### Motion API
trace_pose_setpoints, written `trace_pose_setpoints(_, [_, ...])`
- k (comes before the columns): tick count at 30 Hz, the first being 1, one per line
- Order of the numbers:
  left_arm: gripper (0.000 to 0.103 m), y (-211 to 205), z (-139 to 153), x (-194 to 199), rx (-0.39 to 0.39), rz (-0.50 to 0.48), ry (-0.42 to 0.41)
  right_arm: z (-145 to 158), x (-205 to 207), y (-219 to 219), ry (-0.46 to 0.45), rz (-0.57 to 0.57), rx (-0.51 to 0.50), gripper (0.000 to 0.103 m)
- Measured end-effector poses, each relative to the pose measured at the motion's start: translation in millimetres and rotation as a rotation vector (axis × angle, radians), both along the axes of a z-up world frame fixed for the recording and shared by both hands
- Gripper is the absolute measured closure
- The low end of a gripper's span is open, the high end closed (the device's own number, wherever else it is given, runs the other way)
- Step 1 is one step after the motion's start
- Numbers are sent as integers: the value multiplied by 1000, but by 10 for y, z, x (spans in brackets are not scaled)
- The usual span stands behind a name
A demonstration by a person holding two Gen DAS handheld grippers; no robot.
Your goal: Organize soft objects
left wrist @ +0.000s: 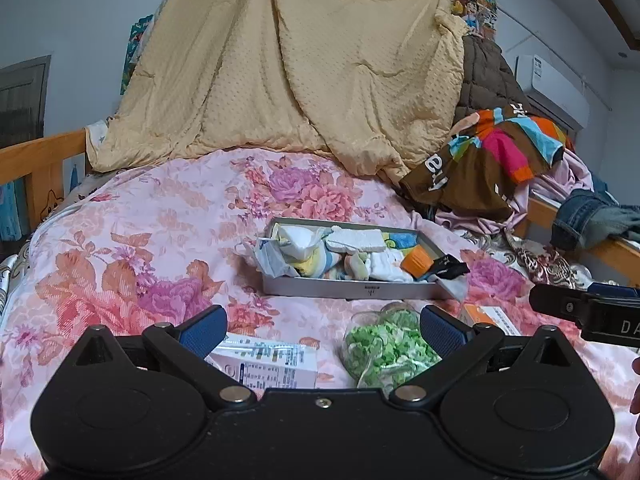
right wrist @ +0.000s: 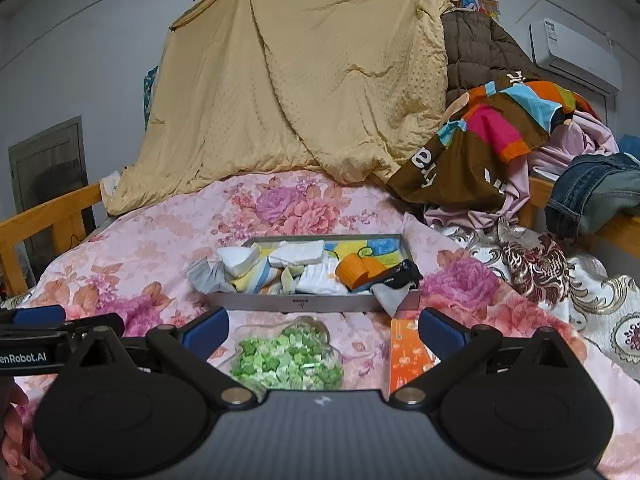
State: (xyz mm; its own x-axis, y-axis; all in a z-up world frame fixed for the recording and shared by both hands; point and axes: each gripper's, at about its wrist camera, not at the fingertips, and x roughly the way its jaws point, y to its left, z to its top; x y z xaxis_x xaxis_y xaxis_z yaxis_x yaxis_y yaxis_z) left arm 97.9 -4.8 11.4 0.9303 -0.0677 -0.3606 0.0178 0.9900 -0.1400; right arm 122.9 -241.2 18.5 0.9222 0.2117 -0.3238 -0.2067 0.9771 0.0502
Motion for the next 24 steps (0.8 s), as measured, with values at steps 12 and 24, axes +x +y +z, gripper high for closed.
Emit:
trace_pose_setpoints(12, [1,-17,-42,-170,-3,20,7,-94,-181,9,28,-5,-14,0])
trace_pose_setpoints(24, [1,-12,-73,-223,-2,33,25,-150,-276,27,40,-10,-27,0])
